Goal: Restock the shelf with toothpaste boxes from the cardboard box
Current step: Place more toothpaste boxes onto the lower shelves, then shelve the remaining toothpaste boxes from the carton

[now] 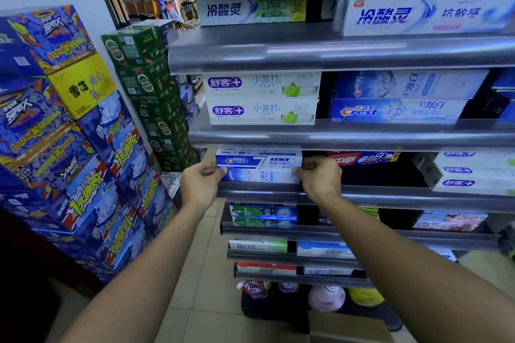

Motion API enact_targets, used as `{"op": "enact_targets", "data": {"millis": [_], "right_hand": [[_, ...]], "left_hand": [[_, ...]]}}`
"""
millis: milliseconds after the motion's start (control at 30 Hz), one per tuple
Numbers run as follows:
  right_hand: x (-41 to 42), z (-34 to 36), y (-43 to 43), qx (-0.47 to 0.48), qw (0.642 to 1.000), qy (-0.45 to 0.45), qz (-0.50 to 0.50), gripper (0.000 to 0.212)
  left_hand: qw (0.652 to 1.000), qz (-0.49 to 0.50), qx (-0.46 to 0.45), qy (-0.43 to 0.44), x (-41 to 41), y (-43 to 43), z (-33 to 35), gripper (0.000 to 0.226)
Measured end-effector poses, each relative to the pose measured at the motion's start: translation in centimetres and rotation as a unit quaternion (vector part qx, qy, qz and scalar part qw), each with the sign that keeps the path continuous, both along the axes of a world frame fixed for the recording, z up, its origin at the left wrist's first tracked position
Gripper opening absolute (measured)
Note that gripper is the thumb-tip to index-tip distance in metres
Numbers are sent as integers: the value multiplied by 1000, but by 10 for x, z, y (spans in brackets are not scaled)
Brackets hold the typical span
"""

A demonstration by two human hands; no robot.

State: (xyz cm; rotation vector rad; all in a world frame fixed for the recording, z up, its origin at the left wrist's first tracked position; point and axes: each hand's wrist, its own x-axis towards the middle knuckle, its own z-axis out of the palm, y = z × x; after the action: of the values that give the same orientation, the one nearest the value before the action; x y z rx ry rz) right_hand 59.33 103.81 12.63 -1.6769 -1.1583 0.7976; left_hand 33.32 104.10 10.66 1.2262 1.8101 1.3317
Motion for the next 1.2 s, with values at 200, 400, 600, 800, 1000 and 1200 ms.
{"op": "enact_targets", "data": {"millis": [200, 400, 600, 800, 1000, 1200], "right_hand": [[0, 4, 5, -6, 999, -23, 24, 22], [26, 2, -44, 85, 996, 16, 19, 11], [105, -69, -119, 51, 997, 51, 34, 7], [213, -222, -195, -178, 977, 100, -63, 10], [258, -393, -272, -408, 901, 122, -88, 22], [267, -547, -331, -485, 868, 87, -64, 12]], "left_hand": [[1000, 10, 2, 14, 3, 4, 2, 17], [983, 108, 147, 19, 26, -39, -19, 22], [995, 21, 59, 75, 93, -117, -112, 17], [969, -133, -188, 88, 179, -212, -251, 40], [883, -199, -409, 114, 253, -279, -401, 22], [792, -247, -504, 240, 304, -291, -566, 22]]}}
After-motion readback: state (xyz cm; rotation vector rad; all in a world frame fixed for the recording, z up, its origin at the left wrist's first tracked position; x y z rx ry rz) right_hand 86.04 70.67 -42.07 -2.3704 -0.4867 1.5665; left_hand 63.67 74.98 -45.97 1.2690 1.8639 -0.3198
